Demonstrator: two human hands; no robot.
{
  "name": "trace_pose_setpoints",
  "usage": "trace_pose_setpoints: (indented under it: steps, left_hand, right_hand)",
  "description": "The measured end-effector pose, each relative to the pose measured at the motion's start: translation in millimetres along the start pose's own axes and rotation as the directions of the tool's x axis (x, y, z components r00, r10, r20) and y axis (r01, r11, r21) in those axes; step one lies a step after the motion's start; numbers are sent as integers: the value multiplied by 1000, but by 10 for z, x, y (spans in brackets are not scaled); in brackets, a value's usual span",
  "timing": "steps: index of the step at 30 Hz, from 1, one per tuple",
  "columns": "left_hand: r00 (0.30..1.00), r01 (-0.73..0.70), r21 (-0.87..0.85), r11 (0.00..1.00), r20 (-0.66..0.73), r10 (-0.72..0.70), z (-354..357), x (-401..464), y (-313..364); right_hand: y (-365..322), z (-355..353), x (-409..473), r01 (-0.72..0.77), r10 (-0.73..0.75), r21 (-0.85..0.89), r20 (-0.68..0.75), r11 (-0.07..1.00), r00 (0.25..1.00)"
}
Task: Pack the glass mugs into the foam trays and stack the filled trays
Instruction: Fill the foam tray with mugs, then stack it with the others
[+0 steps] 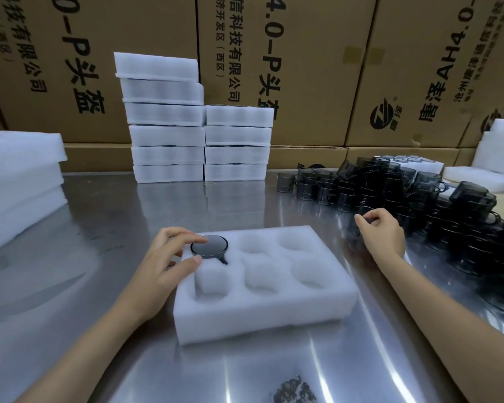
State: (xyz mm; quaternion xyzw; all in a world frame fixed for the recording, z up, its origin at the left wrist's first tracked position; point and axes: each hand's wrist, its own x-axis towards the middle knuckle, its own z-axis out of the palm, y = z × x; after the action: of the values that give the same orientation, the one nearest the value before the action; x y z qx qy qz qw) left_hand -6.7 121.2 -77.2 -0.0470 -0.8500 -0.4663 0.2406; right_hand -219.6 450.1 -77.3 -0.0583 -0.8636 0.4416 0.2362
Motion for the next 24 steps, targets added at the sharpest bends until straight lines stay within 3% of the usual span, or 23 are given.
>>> trace_pose_setpoints:
  steps: [8,13,16,18,20,24]
  left_hand:
    - [1000,11,-16,1000,0,-11,-5,9,-30]
    - [1000,8,-19,1000,-1,-8,-15,9,-27]
    - [1000,14,-17,1000,-5,-14,-4,18,-43]
    - [1000,14,-19,1000,-7,-14,0,22,-43]
    - [1000,10,-20,1000,-9,-10,-3,21,-34]
    - [1000,13,-20,1000,-5,-13,-11,15,-15]
  right_hand:
    - [0,-111,-340,176,-190,95,173,980,966]
    - [-320,-157,-491,34,-117,373,202,927,972]
    - [-760,-261,-617,101,-257,548,216,830,942]
    - [-1047,-299,-732,195,-397,579,245,792,885]
    - [-1258,-299,-850,224,-499,585,365,780,786]
    - [-1379,-207,-984,308,-581,507,569,805,582]
